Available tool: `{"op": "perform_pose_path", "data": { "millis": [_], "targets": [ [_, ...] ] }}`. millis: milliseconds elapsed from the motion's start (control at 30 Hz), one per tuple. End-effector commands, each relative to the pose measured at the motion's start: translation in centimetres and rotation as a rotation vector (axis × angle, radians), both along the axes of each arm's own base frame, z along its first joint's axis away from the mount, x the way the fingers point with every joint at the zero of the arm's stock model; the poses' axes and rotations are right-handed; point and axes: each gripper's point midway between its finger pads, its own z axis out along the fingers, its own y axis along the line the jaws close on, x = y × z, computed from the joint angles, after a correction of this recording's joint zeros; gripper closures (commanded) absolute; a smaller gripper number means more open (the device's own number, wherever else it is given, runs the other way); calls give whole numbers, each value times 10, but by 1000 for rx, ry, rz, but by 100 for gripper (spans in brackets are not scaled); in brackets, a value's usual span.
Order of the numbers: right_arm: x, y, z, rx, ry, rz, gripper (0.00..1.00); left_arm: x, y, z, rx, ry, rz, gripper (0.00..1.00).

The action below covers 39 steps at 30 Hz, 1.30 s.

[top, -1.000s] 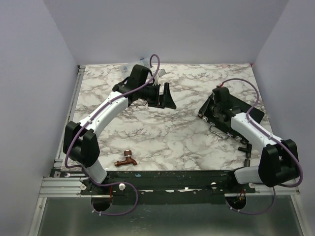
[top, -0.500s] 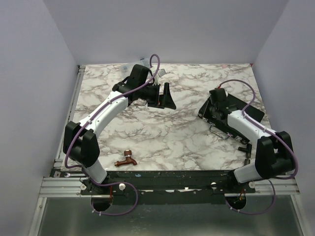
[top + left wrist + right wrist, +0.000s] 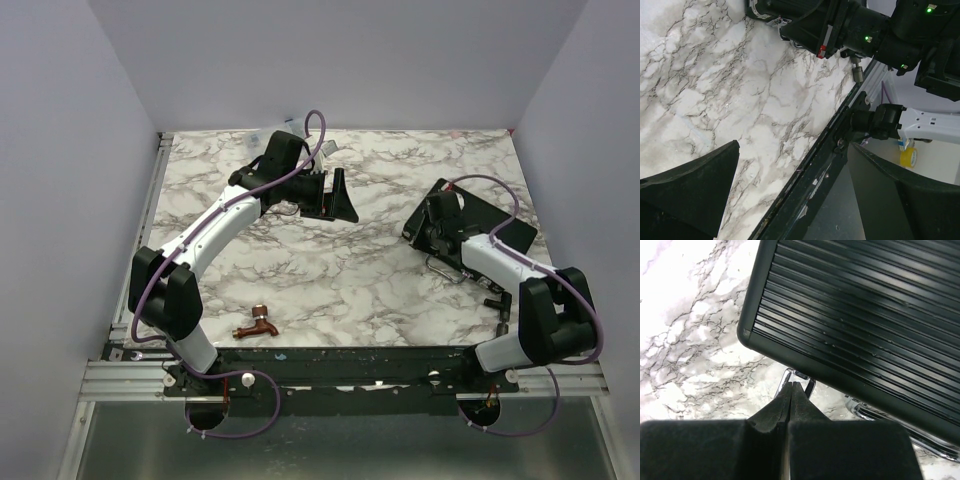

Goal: Pack up texas hold em set

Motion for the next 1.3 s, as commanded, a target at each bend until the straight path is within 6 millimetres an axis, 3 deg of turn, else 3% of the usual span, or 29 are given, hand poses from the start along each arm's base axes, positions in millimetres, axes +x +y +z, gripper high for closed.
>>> {"op": "perform_pose_path", "data": {
  "millis": [0,200,433,567,667,867,967,1067,1267],
  "targets": [
    [-25,3,-27,50,79,-9,99,0,-5,7,-13,-21,-22,11],
    [-37,-4,-53,23,125,-33,99,0,-5,7,-12,-22,-22,11],
    [-32,-10,-42,-10,99,-40,99,-1,-5,9,-16,-25,-23,11],
    [-33,-17,-49,-43,103,-55,99,-1,-5,10,-16,-26,-23,11],
    [-39,-23,-58,-52,104,-94,94,-1,-5,10,-15,-28,-23,11],
    [-37,-29,-52,-23,48,-200,70,-3,-5,14,-24,-33,-25,11],
    [-38,-24,-53,26,50,-225,69,-3,-4,15,-22,-40,-24,11],
    [-31,-16,-38,63,1,-186,67,-3,-4,14,-20,-40,-24,11],
    [-22,-29,23,32,-136,-207,59,-4,-5,16,-24,-42,-27,11]
  ]
}}
